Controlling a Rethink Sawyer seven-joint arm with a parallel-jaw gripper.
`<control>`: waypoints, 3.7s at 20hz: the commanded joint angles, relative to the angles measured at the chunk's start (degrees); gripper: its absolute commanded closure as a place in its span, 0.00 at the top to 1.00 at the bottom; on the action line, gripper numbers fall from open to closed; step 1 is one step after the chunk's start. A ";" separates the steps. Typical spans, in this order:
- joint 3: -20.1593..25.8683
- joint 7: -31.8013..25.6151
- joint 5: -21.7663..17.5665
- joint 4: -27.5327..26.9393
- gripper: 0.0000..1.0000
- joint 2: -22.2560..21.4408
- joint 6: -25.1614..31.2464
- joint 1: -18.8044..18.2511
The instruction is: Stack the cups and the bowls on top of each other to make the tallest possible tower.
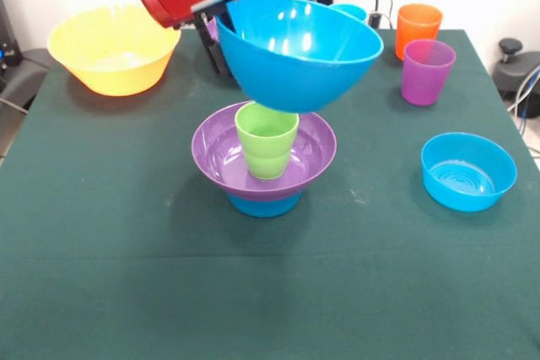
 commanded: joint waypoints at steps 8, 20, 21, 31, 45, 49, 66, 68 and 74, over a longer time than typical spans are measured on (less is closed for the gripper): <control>0.26 -18.93 -5.94 -8.61 0.00 4.49 8.36 3.16; 1.05 -19.71 -5.34 -6.59 0.00 3.61 8.32 1.62; 1.24 -19.59 -5.03 -6.28 0.00 3.43 8.32 1.43; 2.75 -19.82 -3.85 -4.39 0.00 4.04 7.48 -0.23; 4.99 -16.93 -2.81 1.29 0.00 5.36 3.79 -3.85; 6.03 -15.97 -2.21 2.65 0.00 6.09 2.80 -4.96; 9.08 -14.52 -3.04 3.43 0.00 9.72 0.27 -6.75; 9.15 -14.73 -3.31 3.41 0.00 9.69 0.46 -6.92; 8.90 -16.24 -4.92 2.06 0.00 9.42 1.53 -6.90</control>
